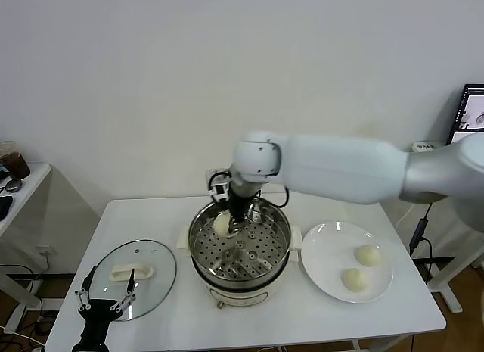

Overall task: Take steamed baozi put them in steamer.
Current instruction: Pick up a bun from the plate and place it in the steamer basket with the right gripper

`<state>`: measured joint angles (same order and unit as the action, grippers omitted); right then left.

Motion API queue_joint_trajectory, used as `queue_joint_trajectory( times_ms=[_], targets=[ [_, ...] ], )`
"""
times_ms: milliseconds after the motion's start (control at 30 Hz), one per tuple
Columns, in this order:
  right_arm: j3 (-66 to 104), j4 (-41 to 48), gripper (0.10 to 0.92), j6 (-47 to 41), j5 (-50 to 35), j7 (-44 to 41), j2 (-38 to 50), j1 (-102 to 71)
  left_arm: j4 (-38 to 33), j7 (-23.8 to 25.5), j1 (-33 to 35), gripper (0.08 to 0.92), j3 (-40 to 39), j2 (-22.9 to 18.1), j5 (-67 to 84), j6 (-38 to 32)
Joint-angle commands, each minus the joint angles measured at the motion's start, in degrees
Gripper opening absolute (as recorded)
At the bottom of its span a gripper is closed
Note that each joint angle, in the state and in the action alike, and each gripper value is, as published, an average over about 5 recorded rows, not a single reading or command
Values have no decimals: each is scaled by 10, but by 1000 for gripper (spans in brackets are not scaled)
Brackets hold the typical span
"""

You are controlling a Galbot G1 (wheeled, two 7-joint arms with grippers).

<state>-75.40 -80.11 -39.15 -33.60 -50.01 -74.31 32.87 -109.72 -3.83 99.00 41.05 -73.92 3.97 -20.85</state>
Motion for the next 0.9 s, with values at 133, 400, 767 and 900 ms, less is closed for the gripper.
queue_joint_trajectory(
  times_ms=[133, 400, 767, 900],
  targets=[
    [-2, 57, 543, -25, -4, 20, -68, -58, 1, 0, -1, 823, 2, 0, 0, 0],
    [7, 80, 543, -24, 23, 19, -79, -78, 3, 0, 0, 823, 4, 0, 1, -1],
    [10, 71, 685, -24, 35, 4, -67, -60, 3, 0, -1, 823, 3, -1, 2, -3],
    [19, 51, 790, -23, 40, -21, -45, -36, 3, -1, -1, 823, 3, -1, 2, -3]
  ],
)
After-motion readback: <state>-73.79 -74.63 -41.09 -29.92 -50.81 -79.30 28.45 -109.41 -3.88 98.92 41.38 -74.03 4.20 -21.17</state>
